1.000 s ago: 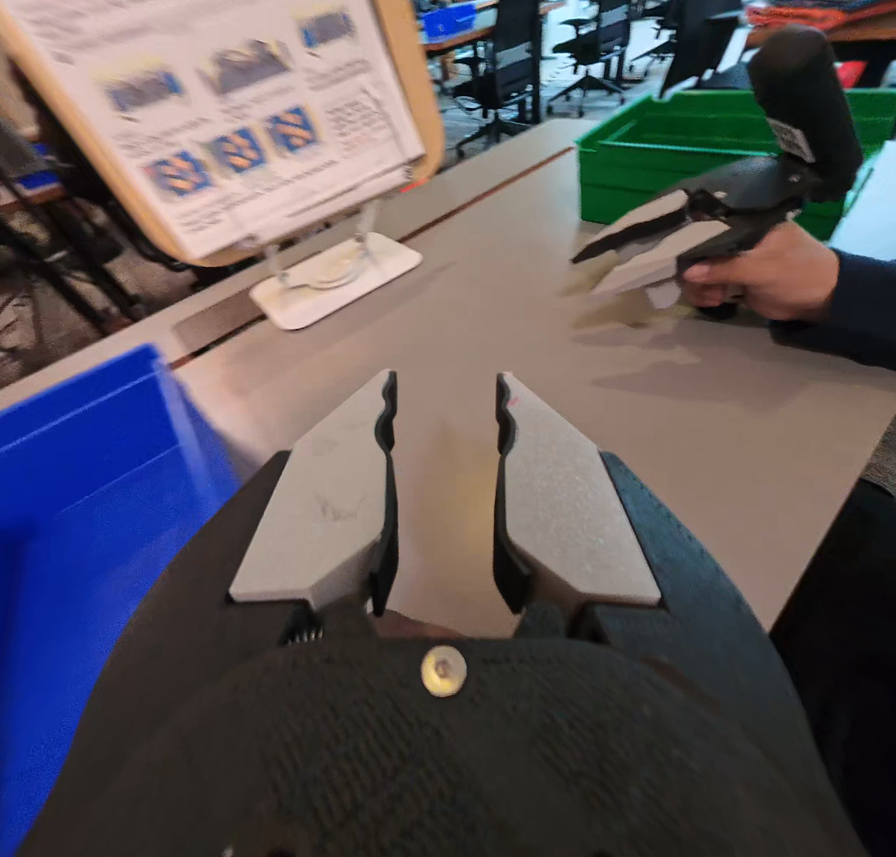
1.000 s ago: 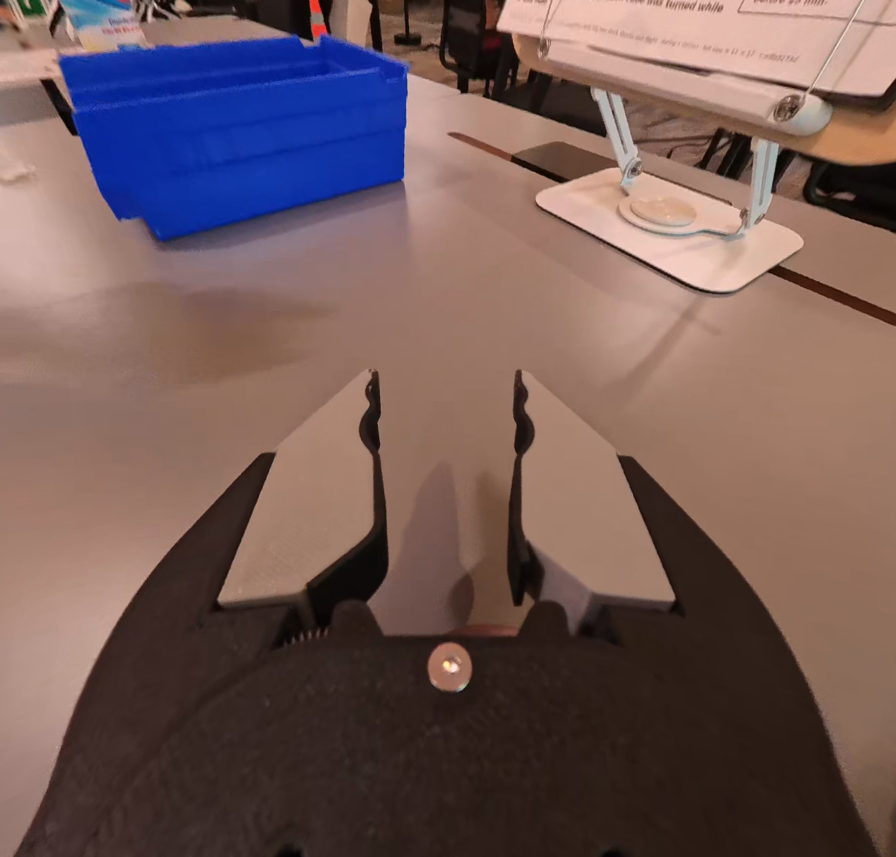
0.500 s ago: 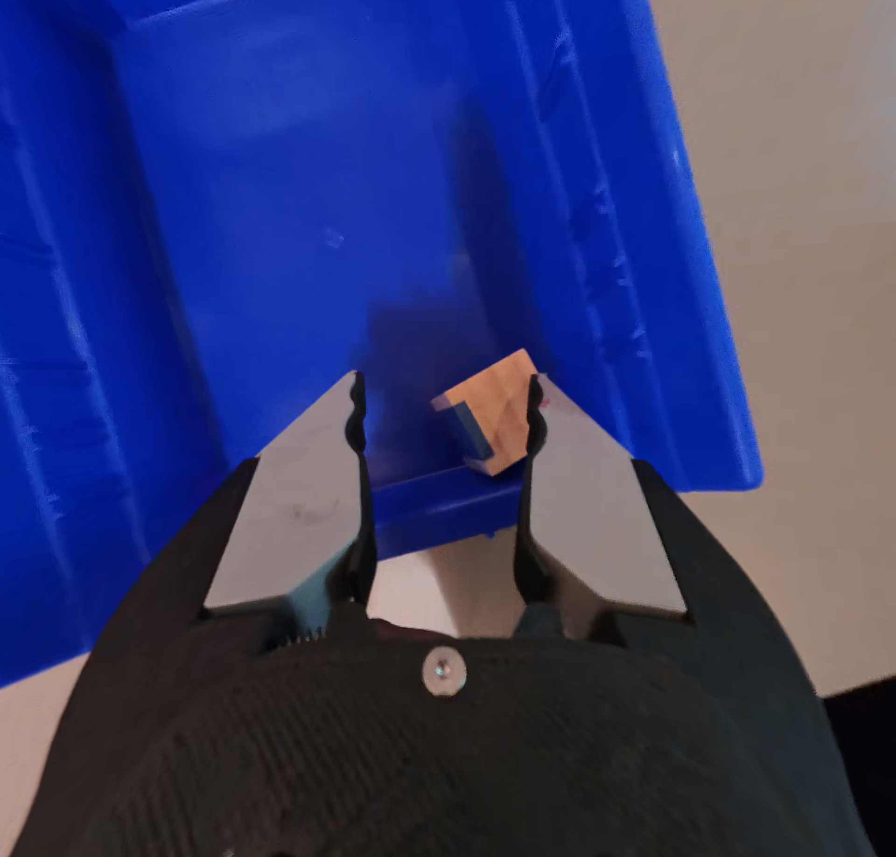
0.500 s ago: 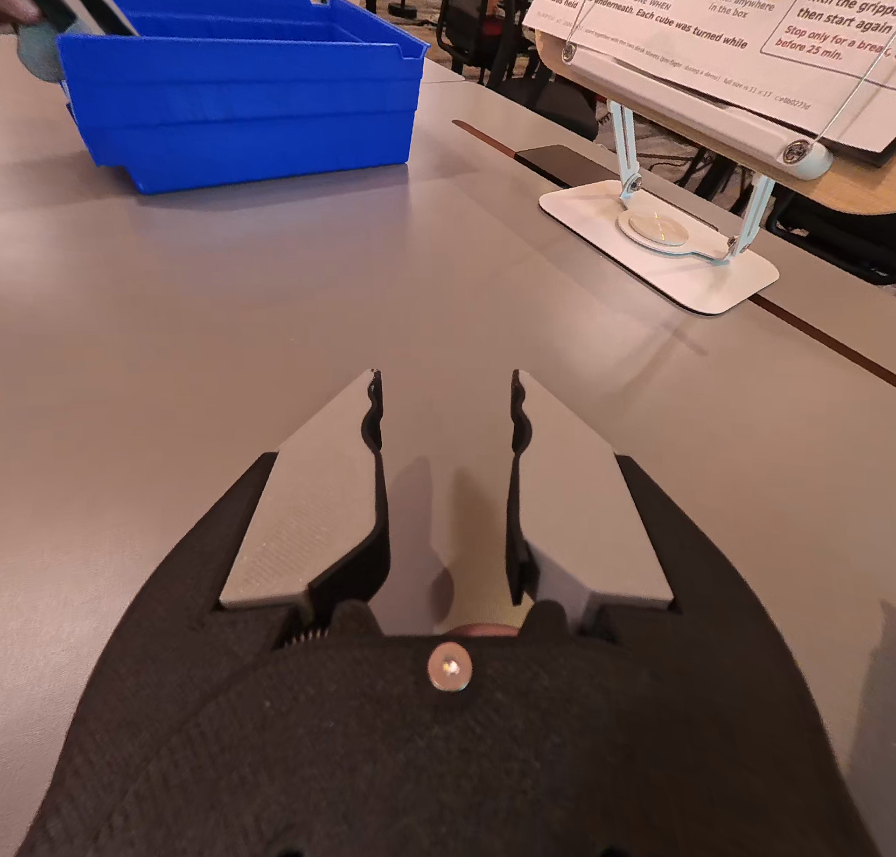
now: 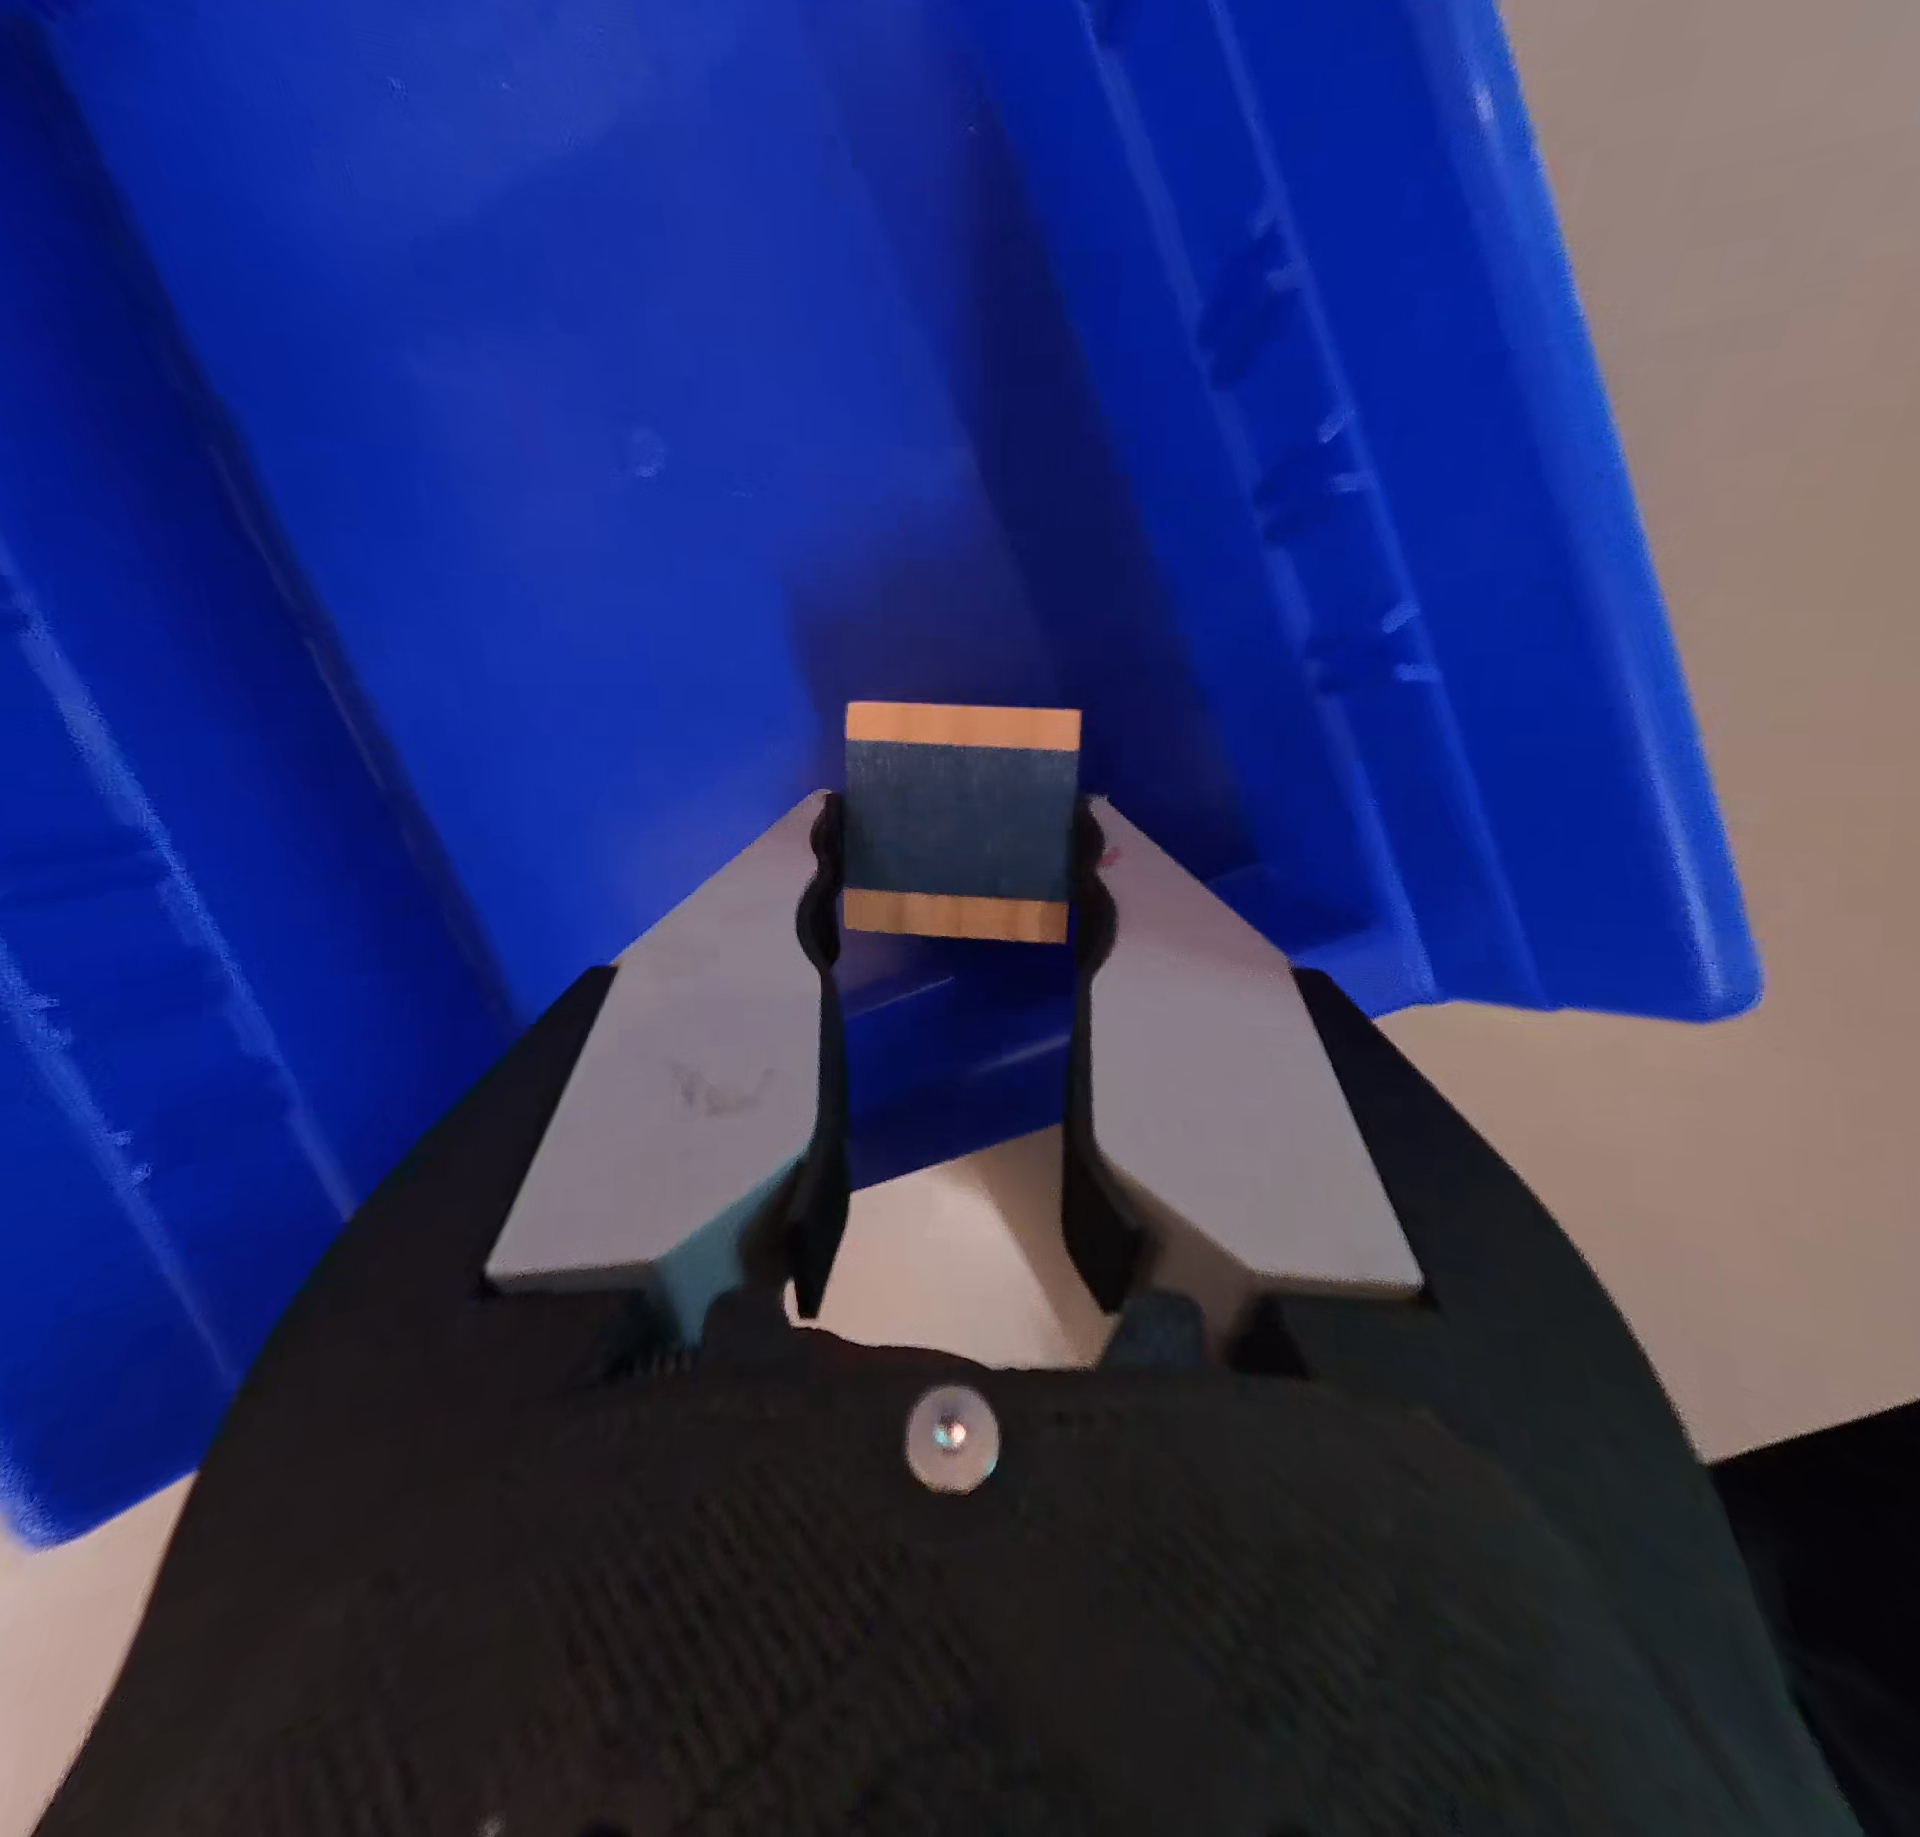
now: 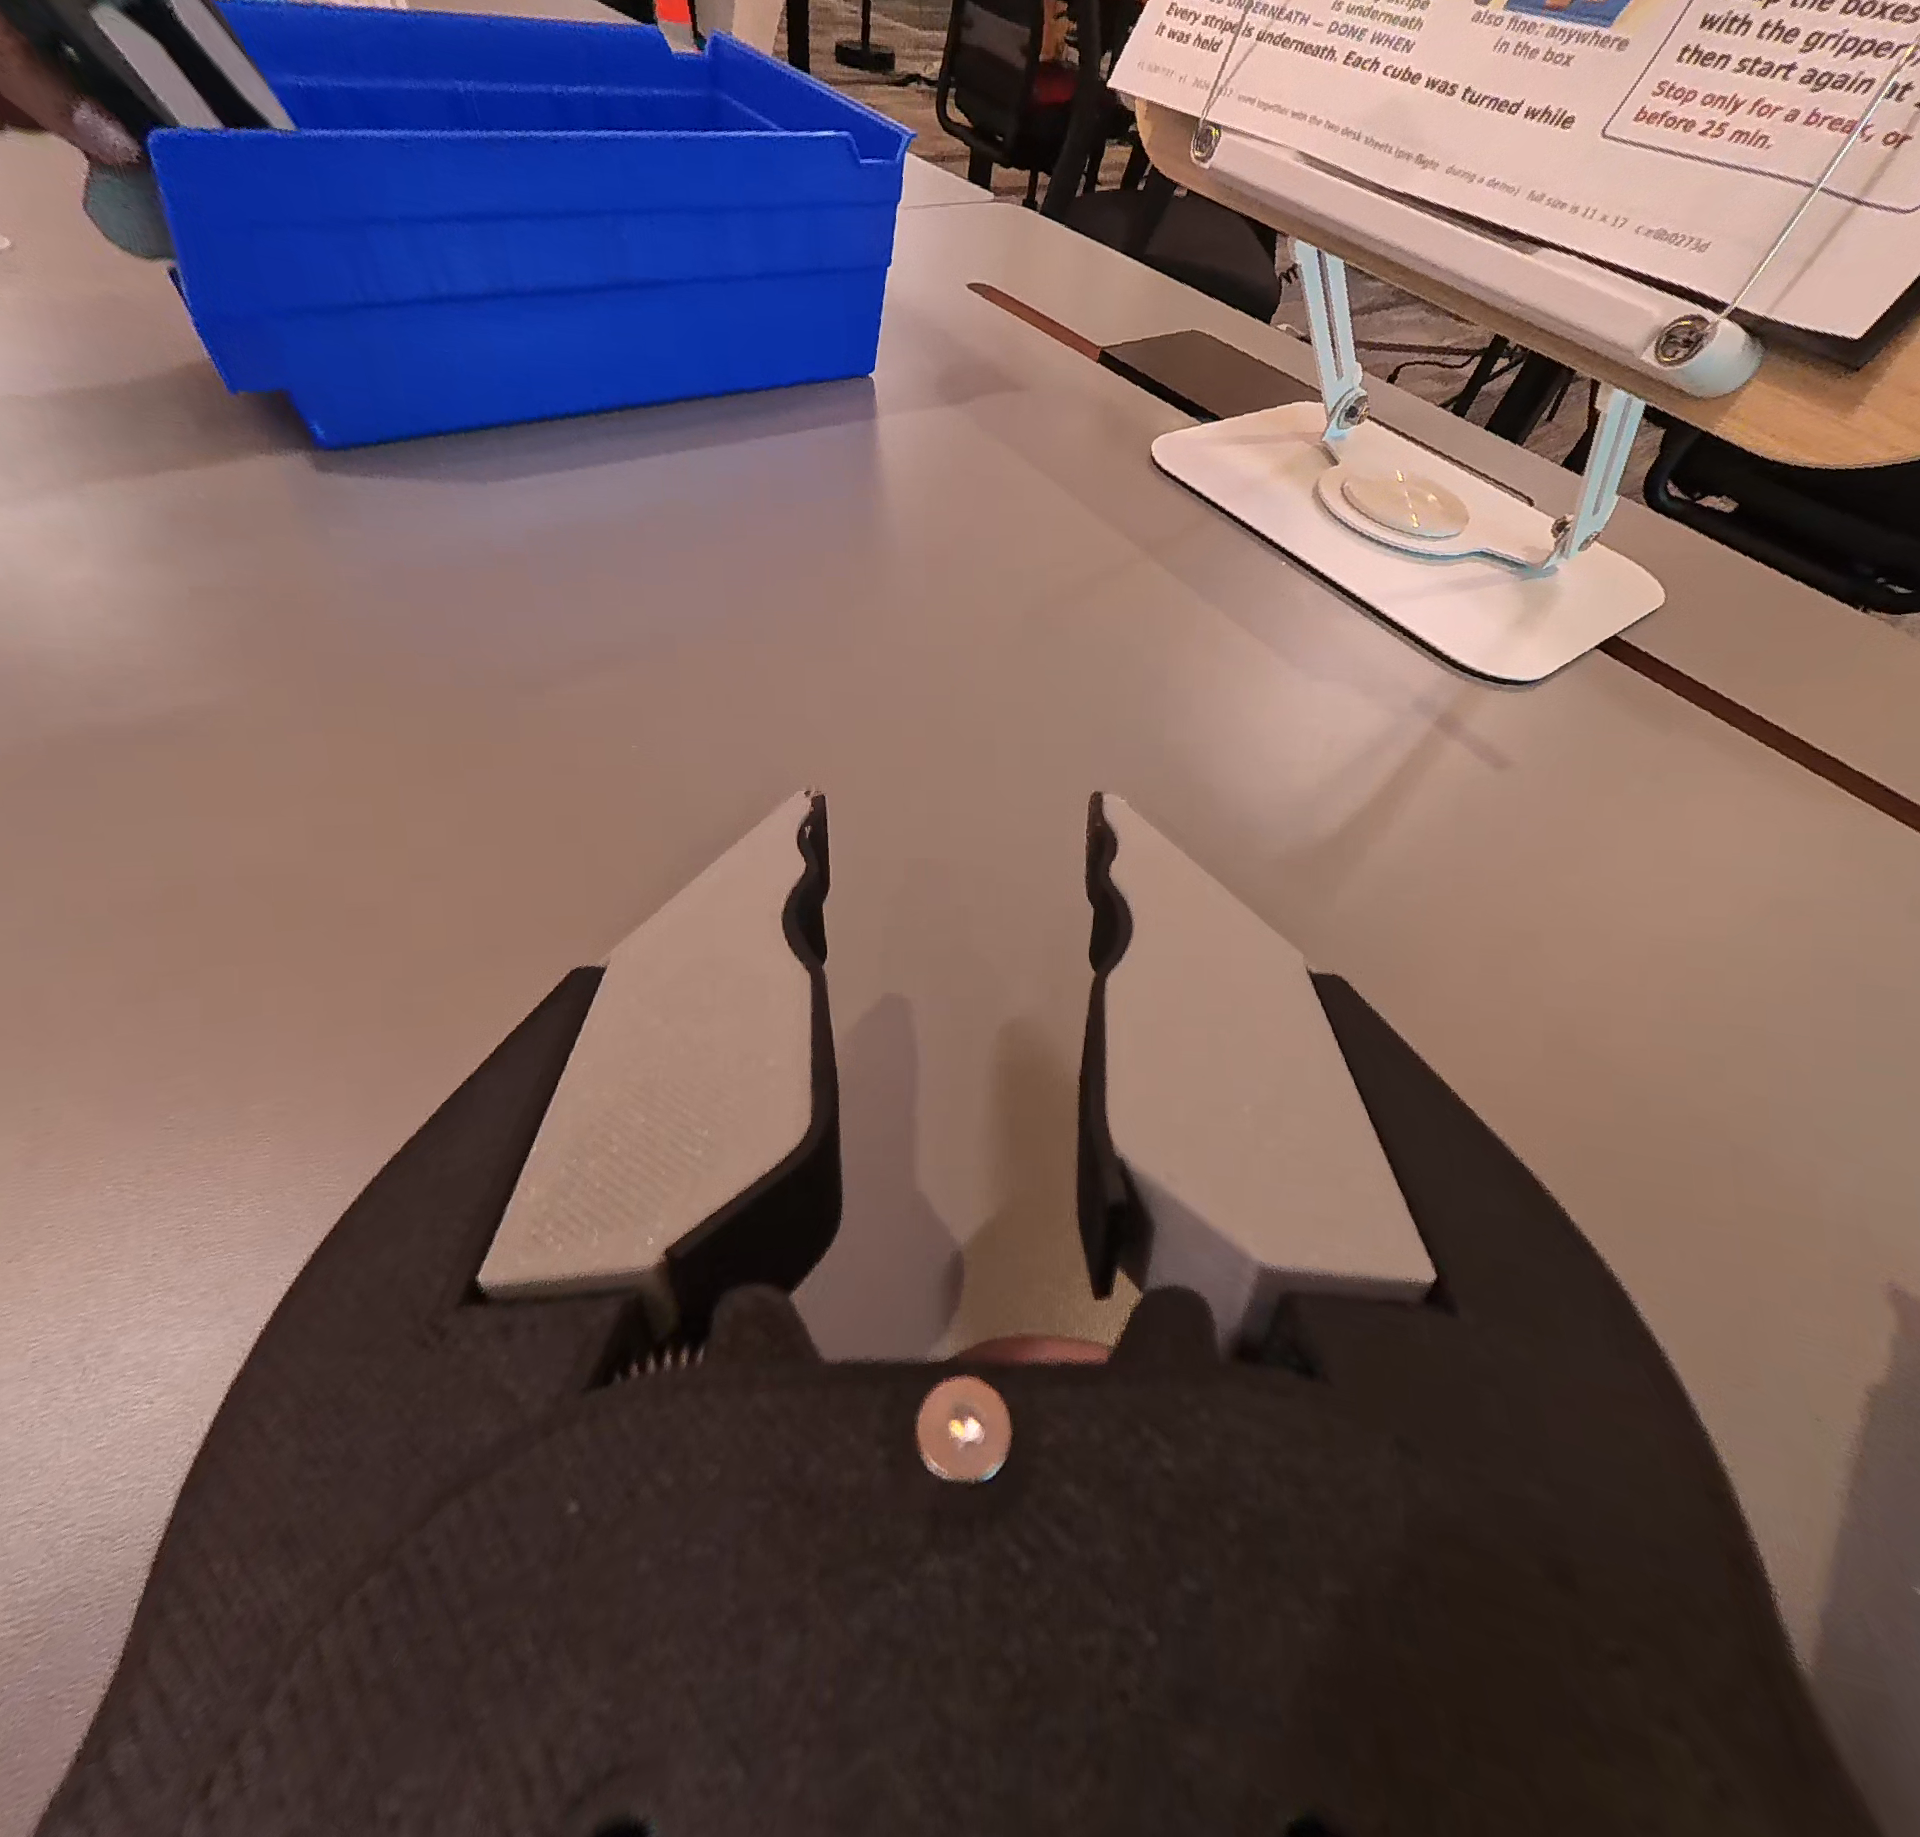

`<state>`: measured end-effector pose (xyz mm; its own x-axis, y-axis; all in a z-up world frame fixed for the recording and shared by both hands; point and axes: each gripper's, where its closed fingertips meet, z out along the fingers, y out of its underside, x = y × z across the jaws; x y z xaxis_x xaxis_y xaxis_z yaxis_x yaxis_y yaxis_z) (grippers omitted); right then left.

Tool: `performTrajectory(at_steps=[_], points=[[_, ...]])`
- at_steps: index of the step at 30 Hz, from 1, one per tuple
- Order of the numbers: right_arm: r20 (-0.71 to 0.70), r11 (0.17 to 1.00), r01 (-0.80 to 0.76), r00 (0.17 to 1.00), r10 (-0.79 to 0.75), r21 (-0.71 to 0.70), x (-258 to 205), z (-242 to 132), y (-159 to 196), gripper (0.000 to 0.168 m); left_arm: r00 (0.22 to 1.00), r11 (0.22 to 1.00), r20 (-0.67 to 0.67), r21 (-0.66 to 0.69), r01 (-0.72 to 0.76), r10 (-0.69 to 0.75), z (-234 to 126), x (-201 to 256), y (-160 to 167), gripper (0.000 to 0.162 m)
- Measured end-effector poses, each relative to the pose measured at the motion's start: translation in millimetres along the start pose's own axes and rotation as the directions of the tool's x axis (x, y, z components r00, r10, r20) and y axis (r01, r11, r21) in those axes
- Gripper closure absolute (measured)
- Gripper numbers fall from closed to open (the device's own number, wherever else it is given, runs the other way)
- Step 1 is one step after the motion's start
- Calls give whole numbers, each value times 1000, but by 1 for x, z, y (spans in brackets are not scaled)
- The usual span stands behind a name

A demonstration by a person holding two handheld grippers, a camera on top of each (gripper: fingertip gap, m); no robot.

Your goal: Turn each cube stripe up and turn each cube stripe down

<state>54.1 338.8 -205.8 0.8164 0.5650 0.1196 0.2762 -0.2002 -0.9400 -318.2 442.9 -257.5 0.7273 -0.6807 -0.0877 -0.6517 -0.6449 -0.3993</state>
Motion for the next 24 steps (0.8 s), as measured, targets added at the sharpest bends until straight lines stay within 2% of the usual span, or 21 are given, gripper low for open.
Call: performTrajectory(at_steps=[2,5,8,11,14,18,21,24], points=[[1,1000,-1,1000,1,-1,0,0,0,121,999,999,36,36,-15,14,-8,-9,-5,119],[14,1000,0,1000,0,-7,-2,1,1,122,985,991,160,106,-86,68,-29,-26,-16,120],[62,1000,5,998,-4,-7,-11,3,1,121,933,956,306,159,-247,190,-59,-31,-32,119],[178,1000,3,984,-2,-8,-32,6,2,120,849,868,399,206,-452,347,-90,-10,-53,119],[328,1000,5,945,-5,3,-60,4,0,118,737,695,411,280,-662,537,-113,44,-73,119],[496,1000,12,868,-23,26,-97,-3,-4,116,489,372,392,339,-864,779,-115,146,-76,120],[550,999,-24,835,6,26,-108,-5,-7,113,304,190,446,282,-940,842,-99,201,-78,120],[593,995,-87,804,47,39,-114,-8,-15,110,215,73,508,285,-956,834,-87,242,-87,120]])
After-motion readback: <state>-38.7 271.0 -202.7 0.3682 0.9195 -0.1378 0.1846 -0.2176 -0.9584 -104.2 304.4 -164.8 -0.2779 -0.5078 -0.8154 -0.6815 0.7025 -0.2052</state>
